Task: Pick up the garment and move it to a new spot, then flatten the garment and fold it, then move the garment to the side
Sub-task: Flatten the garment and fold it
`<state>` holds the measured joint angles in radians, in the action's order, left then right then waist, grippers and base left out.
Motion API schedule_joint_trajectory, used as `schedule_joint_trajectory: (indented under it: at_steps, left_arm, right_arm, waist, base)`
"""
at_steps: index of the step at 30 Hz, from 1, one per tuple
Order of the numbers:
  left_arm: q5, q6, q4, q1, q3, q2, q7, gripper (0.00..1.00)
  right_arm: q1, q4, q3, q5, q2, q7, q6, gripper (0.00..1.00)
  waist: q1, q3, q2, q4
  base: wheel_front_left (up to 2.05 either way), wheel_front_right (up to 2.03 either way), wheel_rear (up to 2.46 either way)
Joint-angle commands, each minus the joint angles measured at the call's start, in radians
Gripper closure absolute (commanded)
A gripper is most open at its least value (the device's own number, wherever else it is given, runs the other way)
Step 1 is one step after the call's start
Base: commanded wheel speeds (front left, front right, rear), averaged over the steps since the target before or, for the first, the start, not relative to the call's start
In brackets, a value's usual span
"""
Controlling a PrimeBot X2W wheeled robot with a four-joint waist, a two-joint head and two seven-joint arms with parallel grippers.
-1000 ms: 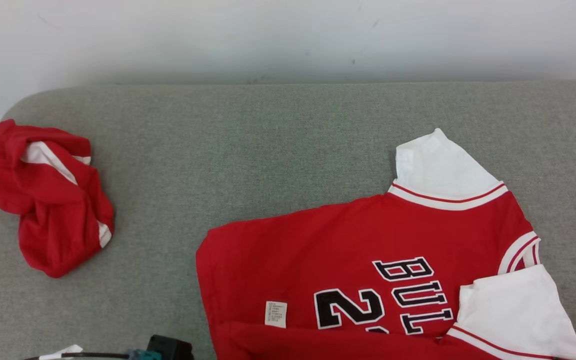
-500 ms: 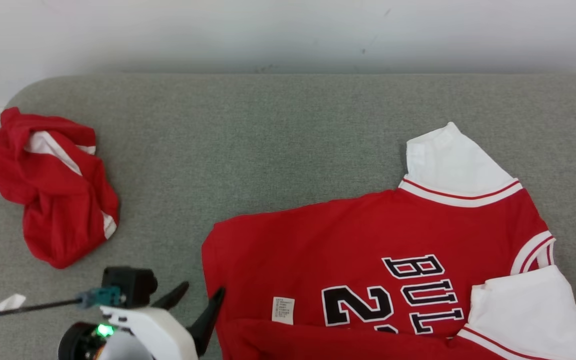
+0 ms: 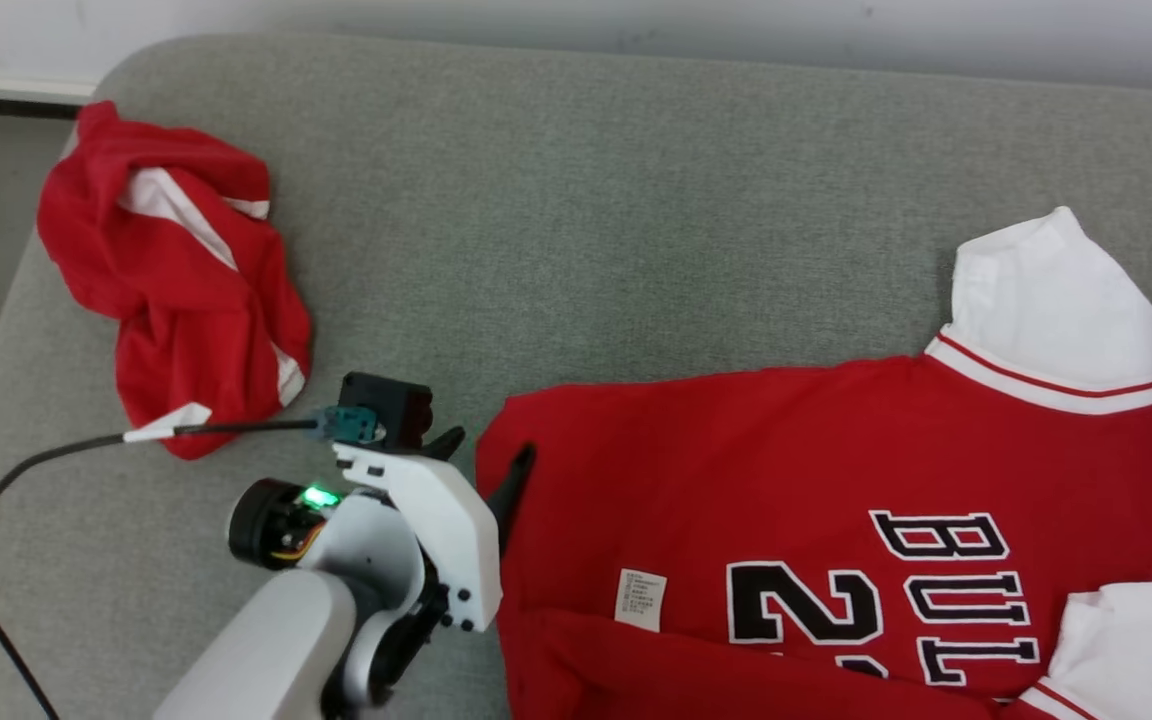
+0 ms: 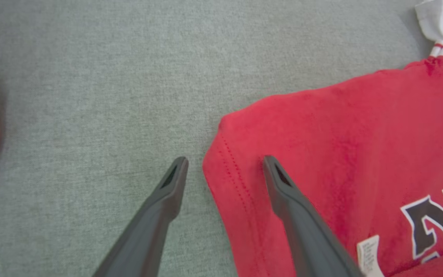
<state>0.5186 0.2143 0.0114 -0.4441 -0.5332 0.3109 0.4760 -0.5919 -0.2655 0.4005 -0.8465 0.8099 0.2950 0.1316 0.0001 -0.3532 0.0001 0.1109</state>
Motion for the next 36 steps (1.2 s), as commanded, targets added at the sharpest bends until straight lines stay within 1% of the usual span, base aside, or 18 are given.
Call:
schedule_joint_trajectory:
  at_steps: [1, 8, 14, 20, 28, 36]
  left_arm:
    - [-0.002, -0.01, 0.031, -0.029, -0.008, -0.014, -0.001, 0.0]
    - [0.001, -0.047, 0.137, -0.113, -0.044, -0.069, -0.005, 0.0]
    - [-0.001, -0.068, 0.19, -0.156, -0.064, -0.096, -0.011, 0.0]
    - [0.0, -0.078, 0.208, -0.174, -0.071, -0.098, -0.015, 0.0]
    - [0.004, -0.077, 0.199, -0.188, -0.072, -0.087, -0.004, 0.0]
    - [0.004, -0.076, 0.195, -0.206, -0.082, -0.094, 0.005, 0.0]
  right_arm:
    - [-0.034, -0.032, 0.017, 0.013, -0.012, -0.006, -0.002, 0.0]
    - [-0.129, -0.151, 0.099, -0.011, -0.045, -0.028, -0.002, 0.0]
    - [-0.185, -0.22, 0.171, -0.038, -0.061, -0.035, -0.002, 0.0]
    - [-0.217, -0.269, 0.214, -0.069, -0.073, -0.054, -0.002, 0.0]
    - [-0.26, -0.332, 0.279, -0.099, -0.084, -0.078, -0.002, 0.0]
    - [-0.303, -0.353, 0.347, -0.127, -0.105, -0.105, -0.002, 0.0]
  waist:
    - [-0.0001, -0.024, -0.0001, 0.03]
    - [-0.0001, -0.046, -0.0001, 0.066]
    - [-0.0001, -0.061, -0.0001, 0.083]
    - [-0.0001, -0.065, -0.0001, 0.093]
    - [-0.0001, -0.074, -0.0001, 0.103]
    - [-0.0001, -0.096, -0.0001, 0.106]
  base:
    - [0.0, 0.0, 0.0]
    - [0.0, 0.0, 0.0]
    - [0.0, 0.0, 0.0]
    - [0.0, 0.0, 0.0]
    - [0.0, 0.0, 0.0]
    - [0.0, 0.0, 0.0]
